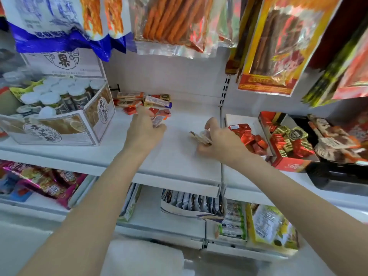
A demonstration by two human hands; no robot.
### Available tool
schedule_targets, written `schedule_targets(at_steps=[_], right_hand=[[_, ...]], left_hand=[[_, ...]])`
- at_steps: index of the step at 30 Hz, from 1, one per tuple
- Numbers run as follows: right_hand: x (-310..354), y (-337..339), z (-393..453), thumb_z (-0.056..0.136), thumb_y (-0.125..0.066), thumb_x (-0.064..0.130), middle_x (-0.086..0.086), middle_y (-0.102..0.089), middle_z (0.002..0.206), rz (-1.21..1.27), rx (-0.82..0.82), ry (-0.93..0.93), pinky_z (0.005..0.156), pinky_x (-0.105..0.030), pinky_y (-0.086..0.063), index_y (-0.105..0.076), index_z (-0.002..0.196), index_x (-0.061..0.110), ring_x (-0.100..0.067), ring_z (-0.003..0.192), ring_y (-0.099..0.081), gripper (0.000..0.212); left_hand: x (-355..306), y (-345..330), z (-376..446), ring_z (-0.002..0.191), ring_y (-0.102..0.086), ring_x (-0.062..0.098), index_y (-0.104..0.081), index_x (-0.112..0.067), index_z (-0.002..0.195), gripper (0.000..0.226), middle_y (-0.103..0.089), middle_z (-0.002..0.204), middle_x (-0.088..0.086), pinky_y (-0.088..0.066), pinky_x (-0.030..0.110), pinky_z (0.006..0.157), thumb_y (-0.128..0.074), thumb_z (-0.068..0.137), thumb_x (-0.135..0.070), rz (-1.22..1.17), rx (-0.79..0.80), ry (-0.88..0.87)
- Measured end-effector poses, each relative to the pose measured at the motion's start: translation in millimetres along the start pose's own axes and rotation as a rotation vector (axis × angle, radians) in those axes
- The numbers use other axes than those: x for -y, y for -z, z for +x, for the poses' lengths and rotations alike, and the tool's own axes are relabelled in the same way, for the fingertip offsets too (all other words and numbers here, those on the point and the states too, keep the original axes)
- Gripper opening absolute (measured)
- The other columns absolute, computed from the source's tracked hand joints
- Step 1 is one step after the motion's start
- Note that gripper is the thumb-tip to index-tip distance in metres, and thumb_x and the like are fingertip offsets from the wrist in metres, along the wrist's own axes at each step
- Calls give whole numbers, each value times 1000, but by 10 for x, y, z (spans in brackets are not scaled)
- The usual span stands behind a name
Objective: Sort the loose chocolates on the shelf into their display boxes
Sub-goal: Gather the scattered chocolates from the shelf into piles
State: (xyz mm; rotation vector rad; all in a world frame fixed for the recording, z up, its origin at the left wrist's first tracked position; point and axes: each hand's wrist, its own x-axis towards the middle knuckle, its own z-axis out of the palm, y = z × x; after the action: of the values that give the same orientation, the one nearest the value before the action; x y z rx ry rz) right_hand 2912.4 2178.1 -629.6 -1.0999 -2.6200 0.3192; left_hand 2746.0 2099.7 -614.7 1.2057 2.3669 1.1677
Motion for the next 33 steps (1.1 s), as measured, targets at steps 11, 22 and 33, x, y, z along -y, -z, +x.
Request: schedule_targets(at_steps=[11, 22, 33], right_hand=[[-1061, 903, -836, 85, -57, 18, -8, -57, 93, 369, -485, -454, 60, -31, -44, -47, 106, 11, -21, 77, -54, 24], [-1987, 1364, -1569, 84, -61, 12, -8, -56, 75, -111, -65, -418, 51, -27, -30, -59, 104, 12, -15, 59, -42, 21], [-2060, 1390, -1674, 87, -58, 14, -5, -45, 66, 55, -327, -363, 54, -28, -25, -69, 77, 13, -25, 73, -42, 15]], left_hand=[[-975, -700, -410, 82, -48, 11, -46, -12, 111, 32, -52, 107, 1, -35, 15, 51, -59, 82, -13, -106, 222, -399], [-1572, -1437, -790, 99, -53, 12, -48, -14, 112, 30, -58, 114, 1, -39, 16, 69, -55, 84, -7, -139, 413, -719], [-1834, -1927, -1056, 113, -50, 20, -49, -17, 123, 36, -58, 120, 4, -38, 30, 93, -55, 87, -14, -10, 592, -884]])
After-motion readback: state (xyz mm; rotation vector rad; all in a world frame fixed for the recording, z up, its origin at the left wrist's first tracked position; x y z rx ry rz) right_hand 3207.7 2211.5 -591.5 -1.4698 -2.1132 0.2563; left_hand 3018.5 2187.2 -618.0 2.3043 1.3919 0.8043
